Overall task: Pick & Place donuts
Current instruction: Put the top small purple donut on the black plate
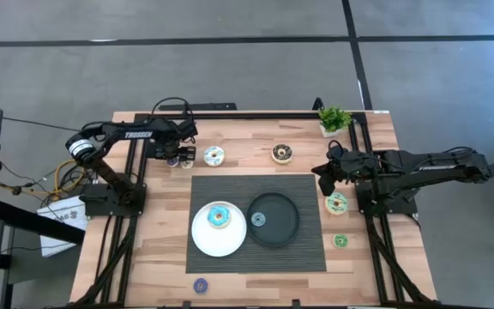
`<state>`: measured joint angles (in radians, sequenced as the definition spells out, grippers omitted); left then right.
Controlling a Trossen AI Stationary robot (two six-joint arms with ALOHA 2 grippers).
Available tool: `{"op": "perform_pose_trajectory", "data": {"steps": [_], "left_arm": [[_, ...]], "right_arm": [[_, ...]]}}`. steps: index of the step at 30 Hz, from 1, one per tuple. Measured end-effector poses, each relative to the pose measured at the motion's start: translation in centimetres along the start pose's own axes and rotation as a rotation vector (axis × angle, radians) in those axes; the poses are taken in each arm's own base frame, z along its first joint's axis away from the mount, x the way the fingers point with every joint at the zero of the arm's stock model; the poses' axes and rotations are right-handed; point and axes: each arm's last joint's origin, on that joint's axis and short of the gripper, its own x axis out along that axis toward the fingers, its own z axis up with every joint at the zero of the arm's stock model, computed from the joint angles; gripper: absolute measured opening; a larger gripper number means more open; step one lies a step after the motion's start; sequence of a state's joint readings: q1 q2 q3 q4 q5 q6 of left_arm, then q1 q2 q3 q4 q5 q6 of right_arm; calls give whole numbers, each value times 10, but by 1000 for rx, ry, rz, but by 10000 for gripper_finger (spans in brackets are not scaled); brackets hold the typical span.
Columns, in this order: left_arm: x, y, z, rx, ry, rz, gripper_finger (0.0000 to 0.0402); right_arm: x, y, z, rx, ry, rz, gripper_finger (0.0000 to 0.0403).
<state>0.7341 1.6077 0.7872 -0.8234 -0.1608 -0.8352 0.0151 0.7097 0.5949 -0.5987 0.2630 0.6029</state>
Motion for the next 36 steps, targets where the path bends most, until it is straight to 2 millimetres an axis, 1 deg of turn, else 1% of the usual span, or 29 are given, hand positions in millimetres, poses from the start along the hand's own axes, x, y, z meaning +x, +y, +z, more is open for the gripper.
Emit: {"op": "perform_pose_trajectory", "data": {"steps": [21, 24, 31, 36], "left_arm": [[2, -2, 0, -13, 5, -22, 239], [2, -2, 0, -13, 8, -25, 228], [2, -2, 0, -15, 10, -30, 187], [-6, -4, 3, 1, 6, -26, 179]], "right_arm": [[0, 0, 0, 0, 0, 0, 1], [0, 0, 0, 0, 0, 0, 1], [0, 0, 0, -1, 0, 0, 1], [0, 0, 0, -1, 0, 0, 1]]}}
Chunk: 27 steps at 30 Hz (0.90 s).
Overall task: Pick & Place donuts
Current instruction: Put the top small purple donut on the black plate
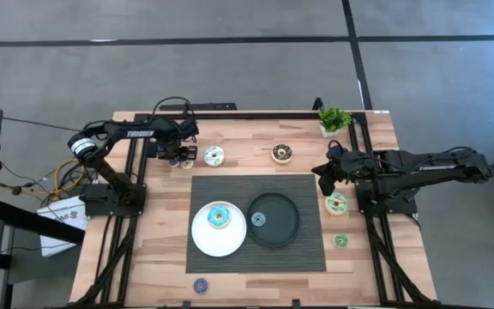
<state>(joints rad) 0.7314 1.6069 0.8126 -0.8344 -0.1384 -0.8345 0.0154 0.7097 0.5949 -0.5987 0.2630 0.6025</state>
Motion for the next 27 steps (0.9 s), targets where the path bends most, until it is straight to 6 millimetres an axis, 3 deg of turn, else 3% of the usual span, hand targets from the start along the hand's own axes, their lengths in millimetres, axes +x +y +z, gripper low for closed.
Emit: {"op": "perform_pose_trajectory", "data": {"steps": [8, 16, 27], "left_arm": [[-29, 4, 0, 8, -61, -34, 179], [-74, -2, -16, 90, -164, -203, 178], [-162, -73, -77, 504, -435, -606, 178]], "right_arm": [[0, 0, 0, 0, 0, 0, 1], [0, 0, 0, -8, -1, 0, 1], [0, 0, 0, -10, 2, 3, 1]]}}
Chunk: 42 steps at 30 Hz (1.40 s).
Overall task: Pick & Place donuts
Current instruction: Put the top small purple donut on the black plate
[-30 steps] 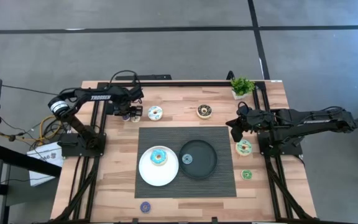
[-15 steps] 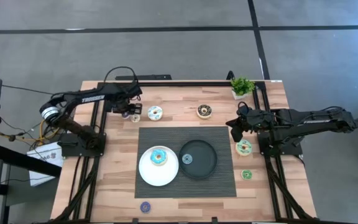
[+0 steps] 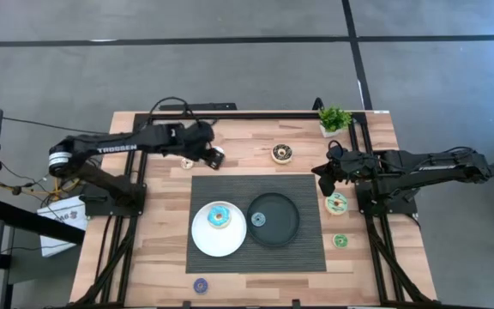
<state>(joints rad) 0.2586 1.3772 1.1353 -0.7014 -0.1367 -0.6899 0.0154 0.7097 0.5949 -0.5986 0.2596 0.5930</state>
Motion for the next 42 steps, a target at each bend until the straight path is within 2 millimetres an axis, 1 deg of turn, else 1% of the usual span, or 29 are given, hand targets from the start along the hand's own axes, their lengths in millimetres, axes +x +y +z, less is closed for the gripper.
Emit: {"op": "perform_pose_trajectory", "data": {"steps": [3, 6, 9, 15, 20, 25, 31, 35, 42], "left_arm": [[-3, -36, 3, 96, -45, -98, 178], [3, -68, 3, 163, -47, -129, 178], [18, -97, 1, 251, -26, -141, 178], [58, -153, -7, 439, 43, -202, 178], [86, -184, -19, 604, 95, -236, 178], [117, -196, -37, 732, 149, -204, 178], [147, -195, -55, 737, 214, -161, 178], [153, -194, -57, 714, 220, -150, 178], [155, -192, -54, 721, 213, -139, 178]], "right_arm": [[0, 0, 0, -8, 7, 11, 1], [0, 2, -1, -36, 26, 42, 1], [0, 2, -1, -46, 40, 63, 1], [0, 3, -2, -46, 49, 78, 1], [0, 3, -2, -47, 61, 93, 1], [0, 3, -4, -49, 82, 103, 1], [-1, 0, -7, -58, 123, 84, 1], [-1, 0, -8, -60, 129, 80, 1], [-1, 0, -8, -60, 130, 79, 1]]}}
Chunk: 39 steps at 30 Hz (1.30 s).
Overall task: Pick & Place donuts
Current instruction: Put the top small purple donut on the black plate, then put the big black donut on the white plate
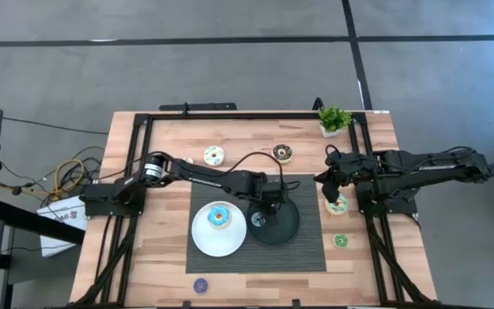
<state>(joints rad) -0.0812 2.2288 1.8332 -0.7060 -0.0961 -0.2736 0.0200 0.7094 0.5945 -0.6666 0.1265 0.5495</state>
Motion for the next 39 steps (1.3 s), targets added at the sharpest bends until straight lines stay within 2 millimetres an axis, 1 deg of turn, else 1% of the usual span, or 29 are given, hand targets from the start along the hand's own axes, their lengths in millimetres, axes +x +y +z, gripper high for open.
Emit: {"op": "perform_pose_trajectory", "data": {"steps": [5, 8, 20, 24, 26, 30, 35, 37, 39], "left_arm": [[3, 3, -2, -22, 7, 21, 179], [4, 5, -4, -30, 18, 26, 186], [4, 6, -4, -40, 19, 34, 259], [3, 6, -3, -41, 16, 33, 274], [0, 7, 1, -55, 5, 27, 278], [-11, 8, 13, -100, -31, 6, 279], [-46, 9, 34, -52, -54, 21, 279], [-58, 8, 37, -27, -52, 51, 277], [-68, 5, 36, 22, -43, 86, 262]], "right_arm": [[0, 0, 0, 0, 1, 0, 1], [0, 0, 0, 0, 1, -1, 1], [0, 0, 0, 0, 1, -1, 1], [0, 0, 0, 0, 1, -1, 1], [0, 0, 0, 0, 0, -1, 1], [0, 0, 0, 0, 1, -1, 1], [0, 0, 0, 0, 0, -1, 1], [0, 0, 0, 0, 0, -1, 1], [0, 0, 0, 0, 0, -1, 1]]}}
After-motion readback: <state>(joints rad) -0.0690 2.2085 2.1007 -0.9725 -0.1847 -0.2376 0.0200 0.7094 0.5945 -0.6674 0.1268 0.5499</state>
